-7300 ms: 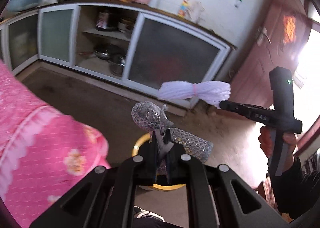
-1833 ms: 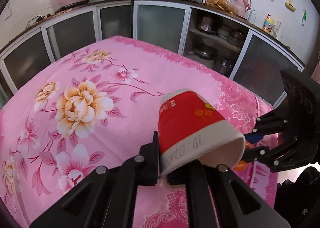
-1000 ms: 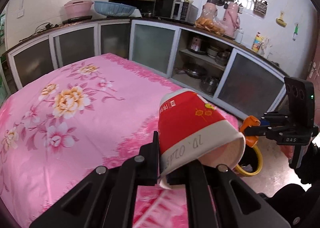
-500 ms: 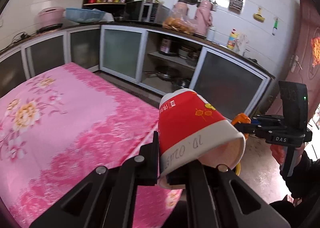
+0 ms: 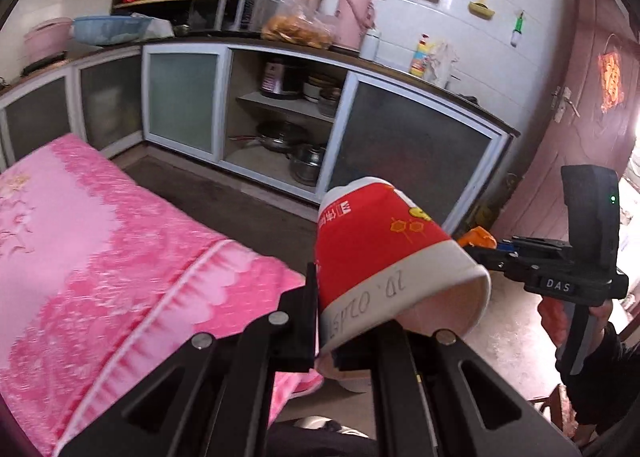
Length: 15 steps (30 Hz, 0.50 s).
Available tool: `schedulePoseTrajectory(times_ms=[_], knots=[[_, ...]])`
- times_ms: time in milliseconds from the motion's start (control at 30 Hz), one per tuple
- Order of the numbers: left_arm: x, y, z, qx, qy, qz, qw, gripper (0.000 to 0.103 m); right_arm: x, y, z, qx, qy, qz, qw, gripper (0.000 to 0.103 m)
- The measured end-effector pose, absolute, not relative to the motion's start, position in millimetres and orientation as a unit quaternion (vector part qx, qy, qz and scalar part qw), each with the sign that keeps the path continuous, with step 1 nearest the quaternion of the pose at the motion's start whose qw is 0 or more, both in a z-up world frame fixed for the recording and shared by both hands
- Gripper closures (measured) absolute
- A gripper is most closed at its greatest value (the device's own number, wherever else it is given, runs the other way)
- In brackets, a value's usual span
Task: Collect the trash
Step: 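Carry the cup in the left gripper while the right carries the peel to the bin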
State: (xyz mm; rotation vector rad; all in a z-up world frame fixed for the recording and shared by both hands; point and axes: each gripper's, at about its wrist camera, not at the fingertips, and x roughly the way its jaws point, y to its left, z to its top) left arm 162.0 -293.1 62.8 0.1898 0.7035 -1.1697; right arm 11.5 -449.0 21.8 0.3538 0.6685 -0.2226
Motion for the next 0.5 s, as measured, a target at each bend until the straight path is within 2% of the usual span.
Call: schedulePoseTrajectory(times_ms=[500], knots=[[112,-380,24,0.111,0.355,-0.591,0.716,0.098,-56,-520,-14,0.226,0.323,-0.205,0.896,0.085]])
